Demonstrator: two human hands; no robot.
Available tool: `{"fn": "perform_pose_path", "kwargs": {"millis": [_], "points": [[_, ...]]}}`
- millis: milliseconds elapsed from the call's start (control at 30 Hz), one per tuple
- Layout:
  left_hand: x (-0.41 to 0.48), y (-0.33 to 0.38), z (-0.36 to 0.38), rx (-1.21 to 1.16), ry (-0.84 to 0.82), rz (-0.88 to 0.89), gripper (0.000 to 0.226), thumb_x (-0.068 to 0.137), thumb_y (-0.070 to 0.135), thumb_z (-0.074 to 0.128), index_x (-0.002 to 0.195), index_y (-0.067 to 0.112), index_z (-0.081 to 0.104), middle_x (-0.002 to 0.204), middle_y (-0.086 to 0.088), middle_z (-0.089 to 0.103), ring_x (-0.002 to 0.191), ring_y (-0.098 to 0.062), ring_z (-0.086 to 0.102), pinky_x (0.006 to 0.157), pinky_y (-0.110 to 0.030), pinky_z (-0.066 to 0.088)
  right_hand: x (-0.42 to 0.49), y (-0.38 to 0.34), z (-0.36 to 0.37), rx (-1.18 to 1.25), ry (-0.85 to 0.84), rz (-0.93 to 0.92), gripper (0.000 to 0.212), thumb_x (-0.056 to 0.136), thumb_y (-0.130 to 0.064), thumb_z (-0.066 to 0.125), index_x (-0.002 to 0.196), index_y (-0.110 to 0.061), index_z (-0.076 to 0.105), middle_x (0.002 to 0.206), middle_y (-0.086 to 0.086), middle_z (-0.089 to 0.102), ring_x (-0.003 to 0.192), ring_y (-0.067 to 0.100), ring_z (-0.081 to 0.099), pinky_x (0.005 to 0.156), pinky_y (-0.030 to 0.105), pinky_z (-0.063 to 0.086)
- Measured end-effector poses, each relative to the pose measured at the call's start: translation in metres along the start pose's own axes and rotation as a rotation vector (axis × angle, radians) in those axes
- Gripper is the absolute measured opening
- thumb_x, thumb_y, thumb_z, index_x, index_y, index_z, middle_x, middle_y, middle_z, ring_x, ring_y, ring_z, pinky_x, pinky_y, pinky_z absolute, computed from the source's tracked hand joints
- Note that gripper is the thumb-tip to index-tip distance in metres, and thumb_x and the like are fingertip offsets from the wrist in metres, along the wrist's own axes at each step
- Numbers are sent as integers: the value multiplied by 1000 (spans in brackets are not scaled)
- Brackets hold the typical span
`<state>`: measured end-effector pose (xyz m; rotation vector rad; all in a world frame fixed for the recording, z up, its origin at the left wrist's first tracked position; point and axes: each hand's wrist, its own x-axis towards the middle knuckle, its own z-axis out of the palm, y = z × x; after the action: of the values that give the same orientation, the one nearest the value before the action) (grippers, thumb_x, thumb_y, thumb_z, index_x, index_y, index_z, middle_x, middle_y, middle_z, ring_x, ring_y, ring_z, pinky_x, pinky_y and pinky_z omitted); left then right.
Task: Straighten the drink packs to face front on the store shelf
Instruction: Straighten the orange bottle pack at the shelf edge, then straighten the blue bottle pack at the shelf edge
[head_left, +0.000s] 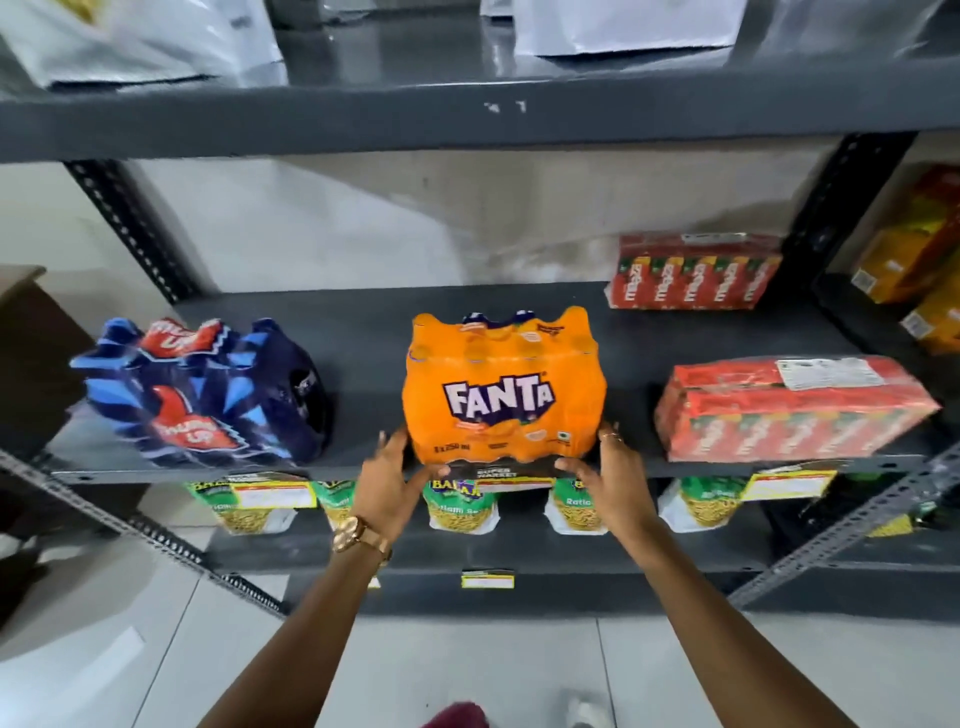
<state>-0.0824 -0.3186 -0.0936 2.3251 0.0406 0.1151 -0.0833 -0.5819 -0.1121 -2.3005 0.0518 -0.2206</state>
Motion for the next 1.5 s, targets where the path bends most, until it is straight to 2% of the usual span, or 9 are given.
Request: {"fn": "perform_pose_path", "kwargs": {"millis": [233,533,767,867,1000,1167,1233,1333,1500], "points": [[2,-7,-6,-50,60,25,53,78,19,73,123,0,53,118,-29,63,137,-44,28,104,-56,37,3,-7,10,-59,-19,-97,57,74,-28,75,118,0,51,109,22,66,95,37,65,71,22,41],[5,-28,-3,-74,74,40,83,65,66,52,123,7,57,126,-23,60,132,-21,26,94,-42,46,0,-4,8,-28,-62,-82,61,76,-38,68,125,-7,50,111,10,69,96,23,66,73,0,37],[9,-32,-6,-48,40,57,74,68,52,69,125,8,55,127,-23,59,133,-33,41,96,-39,45,0,-9,8,57,-38,-29,64,74,-50,68,117,-6,51,103,9,64,97,31,65,74,0,39],[1,-37,-17,9,35,194,73,79,36,69,140,16,34,144,-16,42,137,-28,32,110,-33,29,-20,-27,19,124,170,6,90,75,-57,57,144,-12,23,145,12,41,138,28,32,113,27,25],[-21,-67,-58,94,320,454,75,84,36,63,143,19,21,148,-10,25,141,-29,22,116,-36,23,-63,-104,58,57,514,-306,72,84,-41,57,137,-2,29,140,18,38,134,25,30,112,23,20],[-27,-154,-149,99,588,404,92,78,39,68,147,23,8,149,-21,16,140,-37,16,118,-40,16,-70,-198,163,226,50,-416,67,84,-37,62,139,-13,33,143,0,40,135,2,31,108,15,27],[-12,-186,-189,34,542,184,102,73,40,72,147,16,6,152,-24,14,143,-26,11,118,-28,9,-52,-215,204,212,-50,-275,86,78,-38,71,144,-10,24,151,7,32,139,15,28,114,24,24],[20,-220,-221,-40,243,-58,110,61,37,85,145,17,17,149,-16,32,137,-25,31,114,-46,29,-23,-220,236,140,-124,-116,90,68,-29,81,138,-3,33,141,18,46,130,32,41,109,41,33],[40,-227,-228,12,12,-36,84,65,43,81,129,13,36,126,-12,56,117,-35,53,96,-50,47,-19,-230,245,107,-20,-56,62,71,-17,79,122,-6,45,116,15,64,109,31,59,77,20,39]]}}
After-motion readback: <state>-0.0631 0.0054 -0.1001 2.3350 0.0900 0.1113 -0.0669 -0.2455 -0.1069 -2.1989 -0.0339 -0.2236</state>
